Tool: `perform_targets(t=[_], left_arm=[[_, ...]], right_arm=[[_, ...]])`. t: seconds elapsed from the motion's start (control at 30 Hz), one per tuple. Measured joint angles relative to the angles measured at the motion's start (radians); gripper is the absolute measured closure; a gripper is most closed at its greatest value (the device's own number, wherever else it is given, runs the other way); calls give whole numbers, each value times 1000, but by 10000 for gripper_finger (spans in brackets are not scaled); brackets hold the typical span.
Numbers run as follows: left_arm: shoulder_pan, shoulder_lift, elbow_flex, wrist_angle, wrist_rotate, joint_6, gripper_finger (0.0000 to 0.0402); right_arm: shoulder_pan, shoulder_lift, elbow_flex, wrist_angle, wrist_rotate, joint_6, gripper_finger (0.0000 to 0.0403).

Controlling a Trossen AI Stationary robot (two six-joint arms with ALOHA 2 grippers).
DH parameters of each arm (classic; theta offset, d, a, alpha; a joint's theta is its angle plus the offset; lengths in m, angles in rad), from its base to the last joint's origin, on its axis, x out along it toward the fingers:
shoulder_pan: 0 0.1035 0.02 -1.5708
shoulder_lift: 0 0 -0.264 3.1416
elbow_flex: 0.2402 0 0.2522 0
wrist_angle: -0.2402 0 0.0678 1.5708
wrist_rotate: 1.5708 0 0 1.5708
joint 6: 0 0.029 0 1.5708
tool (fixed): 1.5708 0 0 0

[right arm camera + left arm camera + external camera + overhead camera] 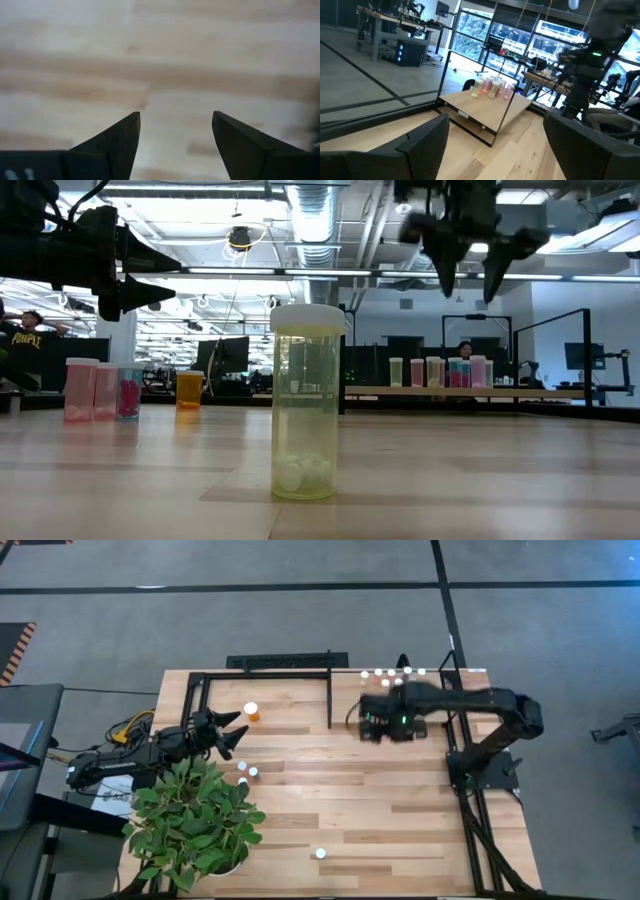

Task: Pick and place medicine bottles onto shelf by color
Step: Put the yellow pill bottle on the shelf

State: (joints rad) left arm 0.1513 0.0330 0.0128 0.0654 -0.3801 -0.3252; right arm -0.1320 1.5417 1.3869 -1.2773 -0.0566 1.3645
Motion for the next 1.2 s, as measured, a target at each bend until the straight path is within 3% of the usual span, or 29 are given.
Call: perform_targets(t=[0.2, 0.33, 0.47, 0.83, 1.2], left_arm=[[0, 0, 0, 0, 0, 0, 90], [0, 0, 0, 0, 0, 0, 90], [0, 0, 0, 0, 0, 0, 90], [0, 1, 0, 0, 0, 0, 90], [0, 2, 0, 0, 0, 0, 90]], right_arm=[[295, 30, -2, 169, 37, 290, 133], [405, 90, -1, 249, 54, 448, 133], [468, 197, 57, 281, -4, 488, 133], [577, 513, 456, 135, -82, 139, 133], [643, 734, 780, 52, -58, -220, 133]])
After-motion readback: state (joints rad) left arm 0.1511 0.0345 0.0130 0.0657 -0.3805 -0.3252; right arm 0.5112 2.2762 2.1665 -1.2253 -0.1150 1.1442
